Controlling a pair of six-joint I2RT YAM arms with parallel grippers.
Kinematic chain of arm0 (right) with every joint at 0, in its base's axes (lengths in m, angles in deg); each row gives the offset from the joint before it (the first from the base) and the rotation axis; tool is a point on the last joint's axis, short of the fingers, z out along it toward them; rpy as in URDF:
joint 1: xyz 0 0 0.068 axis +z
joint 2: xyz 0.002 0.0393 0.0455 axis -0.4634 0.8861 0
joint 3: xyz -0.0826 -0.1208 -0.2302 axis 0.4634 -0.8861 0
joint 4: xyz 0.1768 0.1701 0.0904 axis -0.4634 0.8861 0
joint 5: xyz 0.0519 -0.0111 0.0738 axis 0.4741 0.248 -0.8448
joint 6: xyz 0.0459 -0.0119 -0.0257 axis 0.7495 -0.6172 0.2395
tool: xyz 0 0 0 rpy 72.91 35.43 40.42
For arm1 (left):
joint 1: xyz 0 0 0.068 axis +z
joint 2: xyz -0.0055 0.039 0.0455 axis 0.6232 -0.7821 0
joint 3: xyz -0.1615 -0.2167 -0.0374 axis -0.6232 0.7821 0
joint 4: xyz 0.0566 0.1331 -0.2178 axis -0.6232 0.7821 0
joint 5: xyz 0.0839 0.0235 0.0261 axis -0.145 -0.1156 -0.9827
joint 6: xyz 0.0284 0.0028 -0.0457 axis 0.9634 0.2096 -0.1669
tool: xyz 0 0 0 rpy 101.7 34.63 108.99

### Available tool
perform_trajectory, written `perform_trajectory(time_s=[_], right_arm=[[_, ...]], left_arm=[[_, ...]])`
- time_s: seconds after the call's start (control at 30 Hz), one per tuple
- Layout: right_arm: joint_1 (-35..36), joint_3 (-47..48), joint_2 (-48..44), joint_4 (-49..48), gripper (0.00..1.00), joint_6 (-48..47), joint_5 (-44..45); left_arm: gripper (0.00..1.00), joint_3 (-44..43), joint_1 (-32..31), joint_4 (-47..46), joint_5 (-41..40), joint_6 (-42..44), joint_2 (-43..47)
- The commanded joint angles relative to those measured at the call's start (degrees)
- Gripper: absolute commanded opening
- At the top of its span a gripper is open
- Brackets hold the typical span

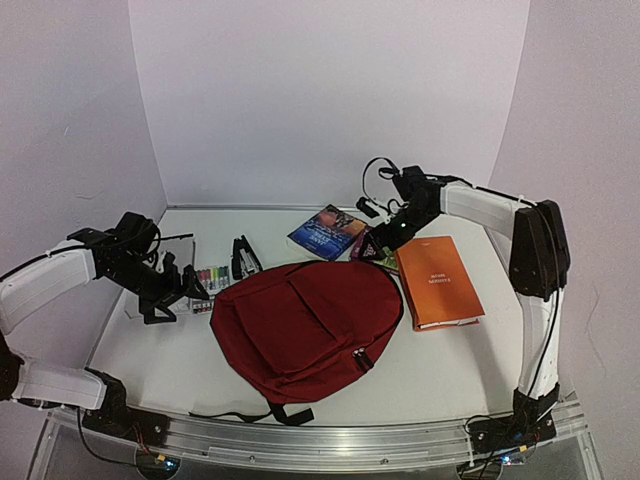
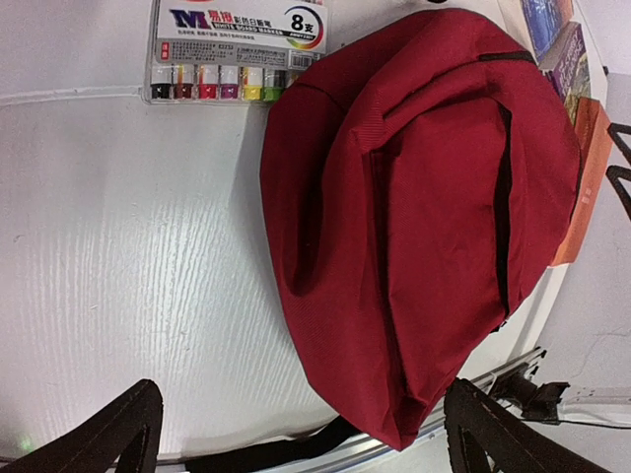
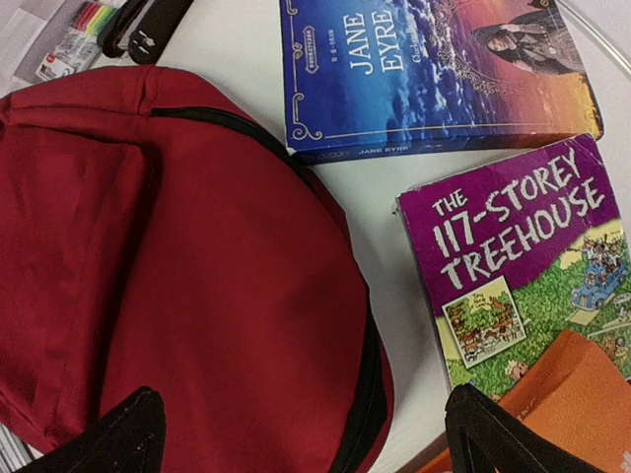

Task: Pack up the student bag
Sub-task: Adjust the student bag at the center of the board.

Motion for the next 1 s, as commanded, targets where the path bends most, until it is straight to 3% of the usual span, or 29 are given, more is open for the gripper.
perform_trajectory(time_s=[0.0,0.3,0.5,0.6,0.93,0.97], right_arm=[[0.4,5.2,4.7,0.9,0.98,0.2,0.9],[0.5,8.8,11.8,1.5,0.95,0.4,1.6],[0.4,7.6,11.9,2.0,0.77,0.2,0.2],[0.4,6.2,11.3,2.3,0.6,0.1,0.1],[0.5,0.9,3.4,4.3,0.0,2.6,-3.8],[0.4,0.5,2.3,4.6,0.0,3.0,-4.3]], left_arm=[[0.98,5.0,-0.5,-8.3,2.6,-5.1,2.1],[0.9,10.9,-3.3,-21.0,3.7,-9.1,-1.6],[0.79,11.4,-3.8,-29.2,5.0,-9.7,-10.5],[0.66,10.0,-3.8,-31.4,6.1,-9.8,-14.7],[0.01,1.6,-3.8,-27.7,4.6,-7.7,-15.0],[0.0,0.0,-3.8,-25.9,4.2,-7.2,-14.9]])
